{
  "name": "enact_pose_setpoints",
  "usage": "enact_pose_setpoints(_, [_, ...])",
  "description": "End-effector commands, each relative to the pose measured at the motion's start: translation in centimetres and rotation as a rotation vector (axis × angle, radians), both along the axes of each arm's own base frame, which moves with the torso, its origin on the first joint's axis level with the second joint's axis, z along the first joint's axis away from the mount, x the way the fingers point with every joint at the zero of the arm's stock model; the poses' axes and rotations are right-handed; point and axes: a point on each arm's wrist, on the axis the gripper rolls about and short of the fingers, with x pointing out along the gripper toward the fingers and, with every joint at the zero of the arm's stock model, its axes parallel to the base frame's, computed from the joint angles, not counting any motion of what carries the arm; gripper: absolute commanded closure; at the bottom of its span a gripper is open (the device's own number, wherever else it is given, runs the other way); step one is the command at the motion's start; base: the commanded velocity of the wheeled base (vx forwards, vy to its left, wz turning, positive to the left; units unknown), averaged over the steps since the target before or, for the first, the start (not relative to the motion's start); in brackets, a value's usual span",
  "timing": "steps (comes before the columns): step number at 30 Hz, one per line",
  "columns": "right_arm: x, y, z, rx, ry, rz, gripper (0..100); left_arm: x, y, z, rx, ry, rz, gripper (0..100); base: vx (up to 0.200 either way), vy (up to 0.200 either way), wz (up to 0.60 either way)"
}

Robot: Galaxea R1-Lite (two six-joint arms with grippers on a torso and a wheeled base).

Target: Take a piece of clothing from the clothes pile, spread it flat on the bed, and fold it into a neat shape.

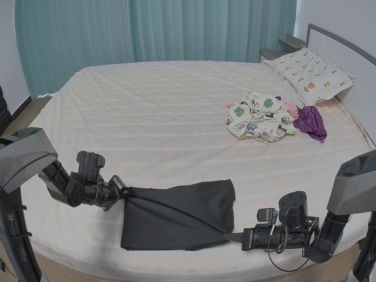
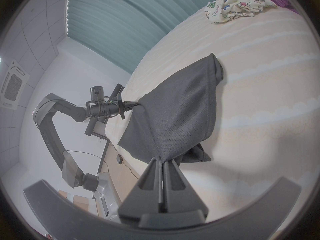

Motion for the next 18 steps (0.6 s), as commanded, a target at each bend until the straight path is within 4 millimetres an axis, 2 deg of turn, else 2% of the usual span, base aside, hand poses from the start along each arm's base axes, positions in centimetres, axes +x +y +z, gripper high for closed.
enact_pose_setpoints(1, [0.1, -0.2, -0.5, -0.011, 0.015, -0.006, 100, 0.0, 0.0, 0.0, 0.0, 0.0, 0.0, 100, 0.0, 0.0, 0.0])
enact_pose_setpoints(2, [0.1, -0.3, -0.6, -0.015, 0.02, -0.011, 0, 0.0, 0.0, 0.0, 0.0, 0.0, 0.0, 100, 0.0, 0.0, 0.0])
enact_pose_setpoints(9, [0.8, -1.0, 0.3, 0.01, -0.008, -0.046, 0, 0.0, 0.0, 0.0, 0.0, 0.0, 0.0, 100, 0.0, 0.0, 0.0])
enact_pose_setpoints(15, [2.4, -0.8, -0.8, 0.012, 0.014, -0.081, 0, 0.0, 0.0, 0.0, 0.0, 0.0, 0.0, 100, 0.0, 0.0, 0.0])
enact_pose_setpoints(18, [2.4, -0.7, -1.3, 0.012, 0.034, -0.083, 0, 0.0, 0.0, 0.0, 0.0, 0.0, 0.0, 100, 0.0, 0.0, 0.0])
